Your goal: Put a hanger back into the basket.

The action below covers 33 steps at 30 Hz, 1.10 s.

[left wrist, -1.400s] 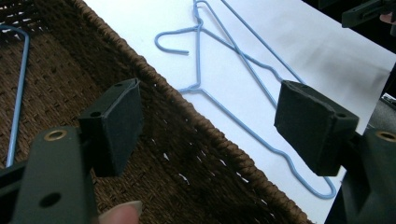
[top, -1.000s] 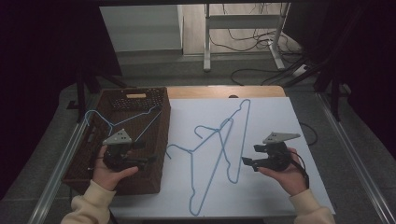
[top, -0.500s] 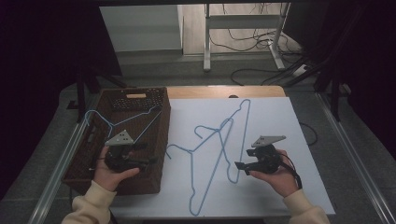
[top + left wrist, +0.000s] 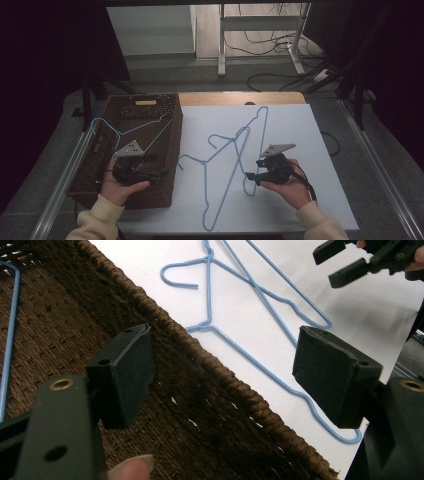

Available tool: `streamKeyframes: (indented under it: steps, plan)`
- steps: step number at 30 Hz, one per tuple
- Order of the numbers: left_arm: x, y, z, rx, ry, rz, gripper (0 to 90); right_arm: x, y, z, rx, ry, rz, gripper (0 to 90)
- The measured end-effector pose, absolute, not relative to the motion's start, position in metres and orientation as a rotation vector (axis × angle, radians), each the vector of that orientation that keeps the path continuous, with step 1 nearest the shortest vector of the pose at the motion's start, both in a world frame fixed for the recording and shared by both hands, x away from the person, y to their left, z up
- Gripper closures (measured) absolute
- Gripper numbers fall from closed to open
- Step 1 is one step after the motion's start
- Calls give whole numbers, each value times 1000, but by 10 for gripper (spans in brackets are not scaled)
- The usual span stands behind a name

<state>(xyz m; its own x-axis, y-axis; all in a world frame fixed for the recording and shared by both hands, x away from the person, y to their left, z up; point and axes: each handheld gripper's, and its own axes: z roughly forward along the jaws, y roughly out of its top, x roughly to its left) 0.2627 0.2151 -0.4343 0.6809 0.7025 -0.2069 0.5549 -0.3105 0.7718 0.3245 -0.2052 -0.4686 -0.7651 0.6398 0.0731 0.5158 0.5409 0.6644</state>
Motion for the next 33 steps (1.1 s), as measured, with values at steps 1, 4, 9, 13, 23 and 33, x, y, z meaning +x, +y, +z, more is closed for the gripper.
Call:
streamKeyframes:
  steps: [1, 4, 9, 13, 23, 33]
  plan:
    - [263, 215, -434, 2003, 970, 208, 247, 326, -204, -468, 983, 2598, 1035, 438]
    - [263, 214, -434, 2003, 968, 207, 247, 330, -199, -468, 991, 2604, 1033, 496]
    - [262, 214, -433, 2006, 961, 204, 246, 346, -178, -470, 992, 2656, 1008, 701]
    - [262, 215, -434, 2004, 962, 202, 246, 354, -160, -475, 942, 2716, 951, 818]
    - [261, 214, -434, 2004, 961, 205, 247, 376, -129, -493, 872, 2751, 768, 898]
    - [259, 214, -434, 2003, 961, 215, 250, 385, -124, -508, 869, 2756, 687, 898]
